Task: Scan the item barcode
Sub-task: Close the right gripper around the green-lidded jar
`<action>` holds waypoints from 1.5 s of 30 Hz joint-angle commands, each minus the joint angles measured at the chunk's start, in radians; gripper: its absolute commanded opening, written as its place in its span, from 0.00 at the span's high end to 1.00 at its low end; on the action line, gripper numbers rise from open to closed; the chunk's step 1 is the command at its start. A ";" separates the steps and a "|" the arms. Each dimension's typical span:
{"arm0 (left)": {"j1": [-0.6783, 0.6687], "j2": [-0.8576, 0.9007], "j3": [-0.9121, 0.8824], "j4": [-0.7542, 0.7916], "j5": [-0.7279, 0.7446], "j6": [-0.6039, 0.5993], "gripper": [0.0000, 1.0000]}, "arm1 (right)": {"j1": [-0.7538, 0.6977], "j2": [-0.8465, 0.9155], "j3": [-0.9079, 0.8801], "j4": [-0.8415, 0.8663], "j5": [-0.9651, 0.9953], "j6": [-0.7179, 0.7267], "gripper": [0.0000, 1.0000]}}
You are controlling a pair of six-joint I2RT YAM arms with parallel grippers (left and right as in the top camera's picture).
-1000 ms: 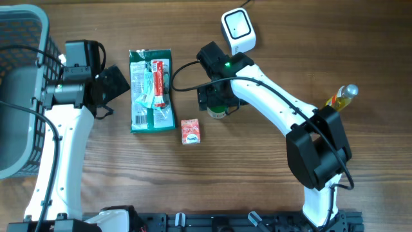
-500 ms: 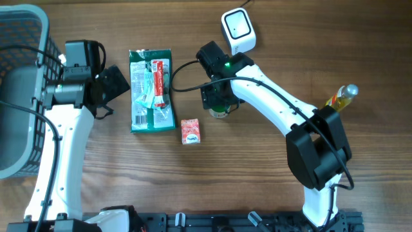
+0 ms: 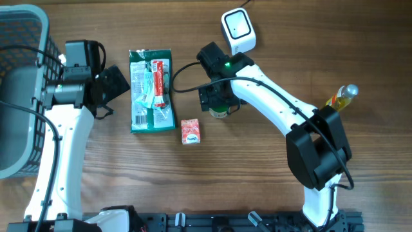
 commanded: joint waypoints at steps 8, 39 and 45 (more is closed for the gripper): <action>-0.005 0.002 0.000 0.002 0.002 0.011 0.00 | 0.012 0.006 -0.009 -0.004 -0.025 0.114 0.40; -0.005 0.002 0.000 0.002 0.002 0.011 0.00 | 0.013 0.041 -0.009 0.121 0.032 -0.031 0.01; -0.005 0.002 0.000 0.002 0.002 0.011 0.00 | 0.013 0.068 -0.009 0.129 0.037 -0.032 0.08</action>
